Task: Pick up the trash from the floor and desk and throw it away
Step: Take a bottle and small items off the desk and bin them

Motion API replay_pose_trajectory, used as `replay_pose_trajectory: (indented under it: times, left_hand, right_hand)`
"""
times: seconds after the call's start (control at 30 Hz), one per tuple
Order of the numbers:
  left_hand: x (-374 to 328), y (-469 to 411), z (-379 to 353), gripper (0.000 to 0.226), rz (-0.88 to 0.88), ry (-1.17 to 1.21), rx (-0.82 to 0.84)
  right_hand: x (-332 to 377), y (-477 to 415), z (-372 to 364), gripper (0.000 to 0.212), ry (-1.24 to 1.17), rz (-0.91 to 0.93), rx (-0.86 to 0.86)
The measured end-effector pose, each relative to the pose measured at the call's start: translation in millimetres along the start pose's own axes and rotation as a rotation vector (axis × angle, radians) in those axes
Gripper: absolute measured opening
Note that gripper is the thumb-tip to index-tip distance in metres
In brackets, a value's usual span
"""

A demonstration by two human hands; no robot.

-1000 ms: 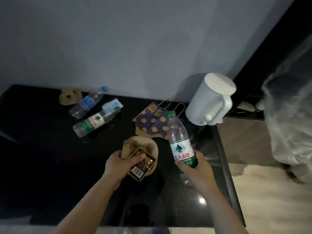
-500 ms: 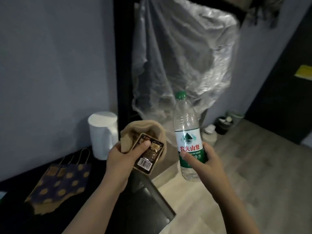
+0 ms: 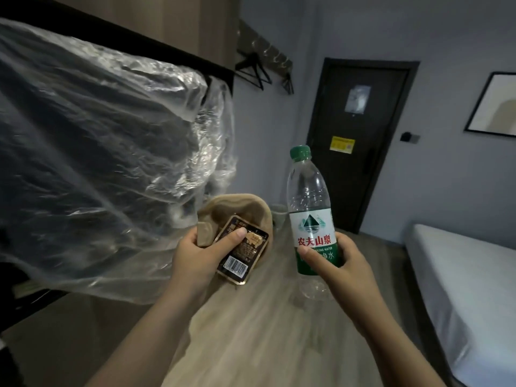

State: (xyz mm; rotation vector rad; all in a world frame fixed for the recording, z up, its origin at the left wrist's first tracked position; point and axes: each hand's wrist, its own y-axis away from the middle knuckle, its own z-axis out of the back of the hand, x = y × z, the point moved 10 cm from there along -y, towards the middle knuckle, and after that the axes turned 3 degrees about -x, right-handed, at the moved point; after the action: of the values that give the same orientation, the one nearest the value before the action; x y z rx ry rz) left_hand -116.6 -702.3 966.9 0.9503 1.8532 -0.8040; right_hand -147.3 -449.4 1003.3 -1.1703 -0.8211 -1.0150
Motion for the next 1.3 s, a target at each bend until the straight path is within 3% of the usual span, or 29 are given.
replay_pose_trajectory:
  times: [0.27,0.47,0.63,0.93,1.3]
  left_hand:
    - [76.9,-79.5,-116.3,0.054,0.024,-0.007,0.149]
    - [105.1,-163.8,-183.7,0.048,0.017,-0.006,0.25]
    - [107.4,-258.5,-236.3,0.047,0.021,-0.025,0.326]
    - [191.4,-399.8,-280.8,0.049,0.119,-0.124,0.281]
    - [282.3,-575.9,-353.9,0.056,0.157,-0.153,0.137]
  right_hand:
    - [-51.7,-79.2,82.1,0.045,0.049,-0.019,-0.124]
    - [-84.7,-168.4,90.9,0.047,0.047,-0.016,-0.178]
    - [-103.9,-260.0,91.0,0.065,0.072,-0.037,-0.232]
    - [-168.3,-410.9,98.5,0.048,0.081,-0.065,-0.287]
    - [-274.9,-623.8,108.9,0.034,0.036,-0.074,-0.218]
